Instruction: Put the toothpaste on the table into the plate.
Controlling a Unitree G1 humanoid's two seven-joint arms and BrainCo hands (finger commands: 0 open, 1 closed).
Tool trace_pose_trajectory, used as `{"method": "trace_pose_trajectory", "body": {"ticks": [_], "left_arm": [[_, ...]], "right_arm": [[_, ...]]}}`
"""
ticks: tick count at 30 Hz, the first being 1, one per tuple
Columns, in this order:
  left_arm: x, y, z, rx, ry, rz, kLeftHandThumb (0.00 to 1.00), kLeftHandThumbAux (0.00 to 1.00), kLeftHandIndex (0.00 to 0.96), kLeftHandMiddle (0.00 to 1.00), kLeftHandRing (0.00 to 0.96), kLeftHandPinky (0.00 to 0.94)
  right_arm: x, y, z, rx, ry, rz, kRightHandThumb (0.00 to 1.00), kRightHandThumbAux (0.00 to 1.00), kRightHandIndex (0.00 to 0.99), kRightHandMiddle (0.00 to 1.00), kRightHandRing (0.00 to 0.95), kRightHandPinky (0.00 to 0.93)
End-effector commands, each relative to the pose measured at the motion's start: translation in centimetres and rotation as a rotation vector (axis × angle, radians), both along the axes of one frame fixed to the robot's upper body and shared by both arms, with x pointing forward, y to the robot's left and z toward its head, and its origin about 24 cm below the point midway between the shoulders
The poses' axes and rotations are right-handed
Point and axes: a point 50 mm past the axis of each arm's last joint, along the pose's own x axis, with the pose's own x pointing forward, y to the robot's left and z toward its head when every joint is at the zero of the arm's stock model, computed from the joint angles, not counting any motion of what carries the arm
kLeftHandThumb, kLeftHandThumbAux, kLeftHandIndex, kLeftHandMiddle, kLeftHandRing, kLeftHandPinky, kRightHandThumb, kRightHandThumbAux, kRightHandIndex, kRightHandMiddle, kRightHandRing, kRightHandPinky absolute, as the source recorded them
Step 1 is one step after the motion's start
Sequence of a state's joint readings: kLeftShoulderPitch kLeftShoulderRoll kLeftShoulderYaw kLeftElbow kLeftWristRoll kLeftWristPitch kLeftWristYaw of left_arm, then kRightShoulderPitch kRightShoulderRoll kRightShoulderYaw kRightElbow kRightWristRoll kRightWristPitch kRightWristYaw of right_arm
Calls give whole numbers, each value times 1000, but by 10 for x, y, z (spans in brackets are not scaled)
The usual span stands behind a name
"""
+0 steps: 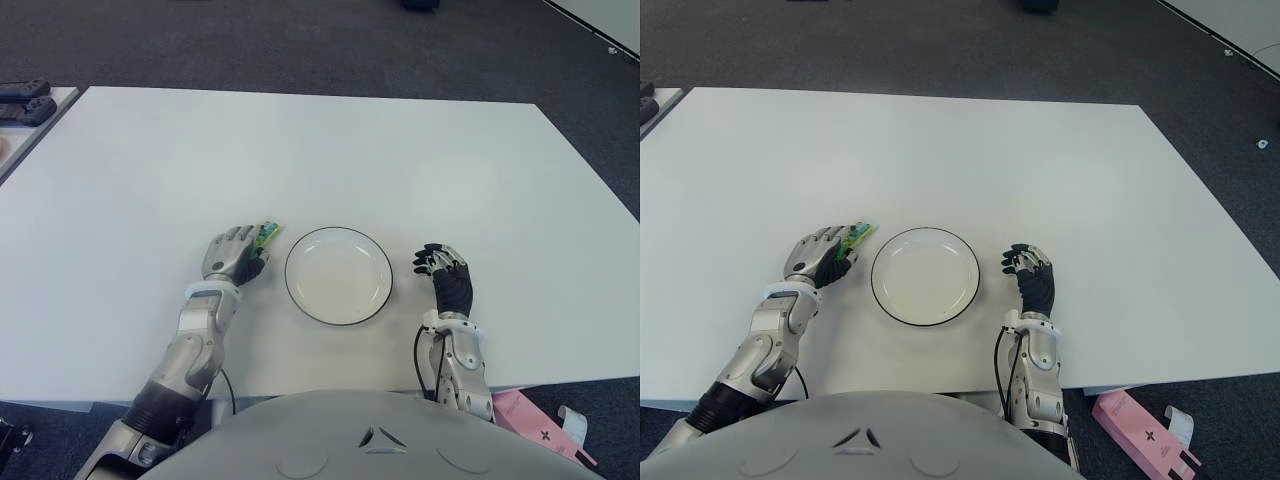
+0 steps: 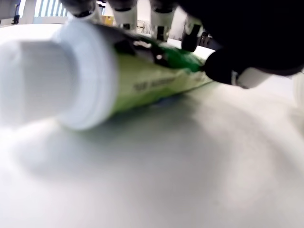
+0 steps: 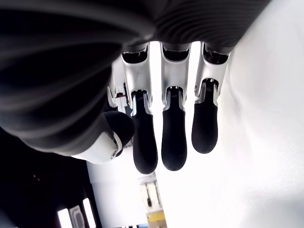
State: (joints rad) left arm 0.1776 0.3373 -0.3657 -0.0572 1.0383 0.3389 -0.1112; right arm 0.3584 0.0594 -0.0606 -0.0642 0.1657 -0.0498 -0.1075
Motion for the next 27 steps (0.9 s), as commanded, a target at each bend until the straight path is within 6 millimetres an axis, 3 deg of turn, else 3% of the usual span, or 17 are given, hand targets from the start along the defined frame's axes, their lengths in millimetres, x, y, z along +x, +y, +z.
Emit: {"method": "trace_pose_trajectory", "body": {"ticks": [1,12,17,27], "left_arm": [[-25,9,-36,-32,228,44,720,250,0,124,198,257],[-24,11,-35,-39,218,41,724,255,0,153,228,283],[-22,12,-34,-47,214,56,799,304,16,175,256,338],[-19,13,-31,-88,194,115,933,390,176,330,432,403]], "right_arm": [[-12,6,-17,56,103,-28,710,723,429,540,537,535],[-12,6,-17,54,100,-30,710,723,430,545,540,540],[-12,5,-17,52,100,-29,710,723,429,537,533,520],[-12,5,-16,47,95,-25,709,724,429,536,532,533]]}}
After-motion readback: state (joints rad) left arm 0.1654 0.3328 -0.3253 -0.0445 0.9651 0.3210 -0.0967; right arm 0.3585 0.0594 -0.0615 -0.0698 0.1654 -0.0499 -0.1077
